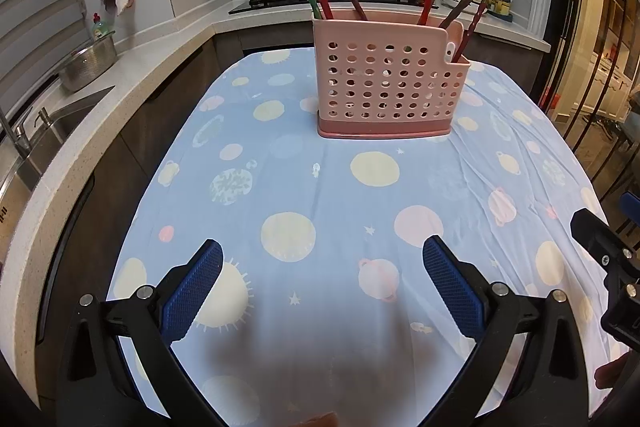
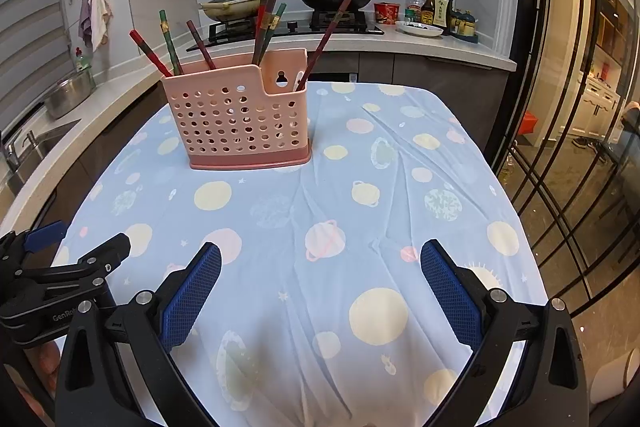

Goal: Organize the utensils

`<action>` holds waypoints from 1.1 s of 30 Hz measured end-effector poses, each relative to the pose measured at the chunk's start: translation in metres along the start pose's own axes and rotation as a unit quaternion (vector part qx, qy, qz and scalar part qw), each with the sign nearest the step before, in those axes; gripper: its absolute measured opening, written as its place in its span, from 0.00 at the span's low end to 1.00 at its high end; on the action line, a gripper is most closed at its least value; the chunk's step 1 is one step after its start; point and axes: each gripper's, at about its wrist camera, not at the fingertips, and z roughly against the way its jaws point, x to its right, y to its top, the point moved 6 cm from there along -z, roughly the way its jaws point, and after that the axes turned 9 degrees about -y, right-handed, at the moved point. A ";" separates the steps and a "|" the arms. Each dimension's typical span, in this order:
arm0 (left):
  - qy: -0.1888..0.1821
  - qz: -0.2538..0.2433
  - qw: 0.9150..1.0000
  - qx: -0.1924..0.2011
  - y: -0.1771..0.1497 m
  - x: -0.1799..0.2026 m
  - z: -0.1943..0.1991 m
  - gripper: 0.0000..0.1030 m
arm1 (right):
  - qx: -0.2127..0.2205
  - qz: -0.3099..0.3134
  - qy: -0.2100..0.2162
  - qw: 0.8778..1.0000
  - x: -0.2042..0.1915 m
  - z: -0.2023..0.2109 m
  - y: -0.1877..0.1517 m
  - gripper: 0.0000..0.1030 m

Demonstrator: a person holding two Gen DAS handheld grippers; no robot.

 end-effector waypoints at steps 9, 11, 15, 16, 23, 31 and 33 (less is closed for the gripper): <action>0.004 -0.001 1.000 0.002 0.003 -0.001 -0.001 0.93 | -0.003 -0.001 -0.002 1.000 0.001 -0.004 -0.002 0.93; 0.005 -0.002 1.000 0.002 0.004 -0.001 -0.002 0.93 | -0.003 -0.002 -0.002 1.000 0.001 -0.004 -0.002 0.93; 0.006 -0.002 1.000 0.002 0.005 0.000 -0.002 0.93 | -0.003 -0.004 -0.003 1.000 0.002 -0.005 -0.002 0.93; 0.008 -0.002 1.000 0.001 0.005 -0.001 -0.002 0.93 | -0.004 -0.005 -0.003 1.000 0.003 -0.005 -0.002 0.93; 0.015 -0.006 1.000 0.002 0.005 0.001 -0.002 0.93 | -0.003 -0.008 -0.004 1.000 0.007 -0.006 -0.003 0.93; 0.017 -0.006 1.000 0.002 0.004 0.002 -0.002 0.93 | -0.005 -0.007 -0.007 1.000 0.009 -0.006 -0.004 0.93; 0.018 -0.005 1.000 0.003 0.004 0.001 -0.001 0.93 | -0.005 -0.007 -0.007 1.000 0.009 -0.006 -0.004 0.93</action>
